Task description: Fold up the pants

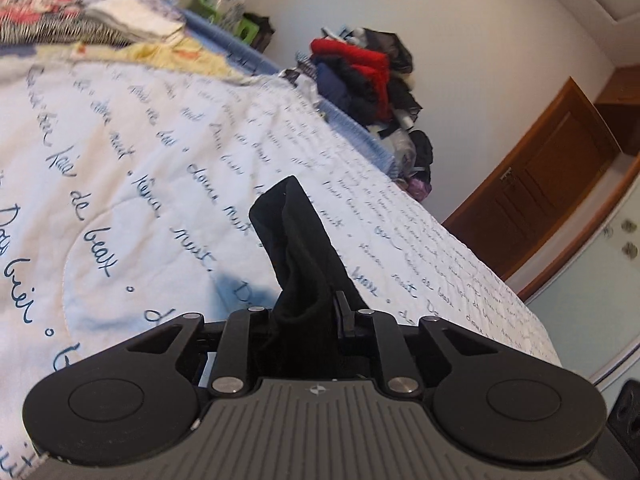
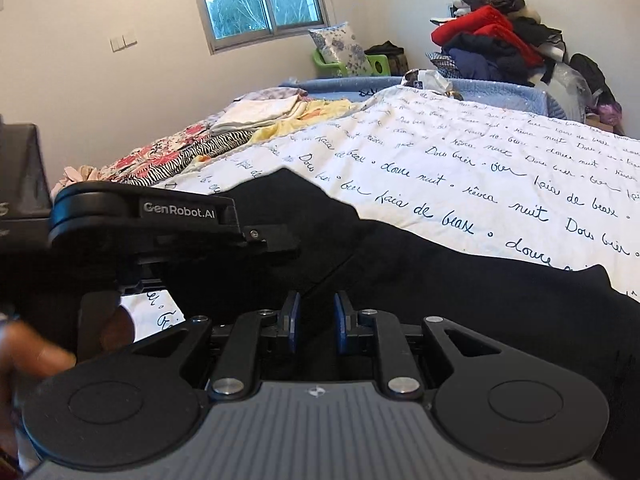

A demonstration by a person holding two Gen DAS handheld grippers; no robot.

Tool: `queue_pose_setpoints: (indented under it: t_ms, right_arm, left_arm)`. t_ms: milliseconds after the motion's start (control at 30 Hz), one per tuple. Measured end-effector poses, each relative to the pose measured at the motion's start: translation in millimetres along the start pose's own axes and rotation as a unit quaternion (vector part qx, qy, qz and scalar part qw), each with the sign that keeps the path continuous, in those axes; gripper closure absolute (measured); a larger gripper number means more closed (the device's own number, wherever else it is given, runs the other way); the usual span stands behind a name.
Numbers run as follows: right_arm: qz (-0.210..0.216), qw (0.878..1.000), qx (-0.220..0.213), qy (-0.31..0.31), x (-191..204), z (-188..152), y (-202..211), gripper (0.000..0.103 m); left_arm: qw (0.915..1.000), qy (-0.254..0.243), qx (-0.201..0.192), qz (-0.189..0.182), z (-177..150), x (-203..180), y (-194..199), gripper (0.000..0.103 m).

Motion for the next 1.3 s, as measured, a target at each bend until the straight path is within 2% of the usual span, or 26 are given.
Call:
queue_pose_setpoints:
  t_ms: [200, 333, 533, 933, 1300]
  right_arm:
    - [0.009, 0.999, -0.029, -0.014, -3.5, -0.5, 11.5, 0.085]
    - [0.003, 0.998, -0.058, -0.011, -6.1, -1.9, 33.9, 0.085]
    - [-0.009, 0.994, -0.097, -0.045, -21.6, -4.0, 73.6, 0.085]
    - [-0.045, 0.979, -0.153, -0.128, -69.2, -17.5, 137.1, 0.085]
    - [-0.083, 0.963, -0.179, -0.184, -115.7, -46.2, 175.1, 0.085]
  left_arm:
    - [0.9963, -0.075, -0.041, -0.006, -23.0, -47.8, 20.2, 0.081]
    - [0.9942, -0.090, -0.053, -0.026, -27.8, -67.9, 30.2, 0.081]
    - [0.9891, -0.116, -0.063, -0.065, -37.5, -103.6, 40.4, 0.081]
    - [0.9742, -0.177, -0.048, -0.132, -66.6, -169.7, 30.4, 0.079]
    - [0.9563, -0.237, -0.017, -0.171, -111.4, -218.7, 7.8, 0.078]
Point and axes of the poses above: each gripper's, at about its wrist camera, not at the fingertips, and y roughly against the way its jaws point, x to its left, z to its top, the point moved 1 cm from there along -y, roughly the way its jaws point, and after that the axes turned 3 degrees about -x, right-handed, at the moved point
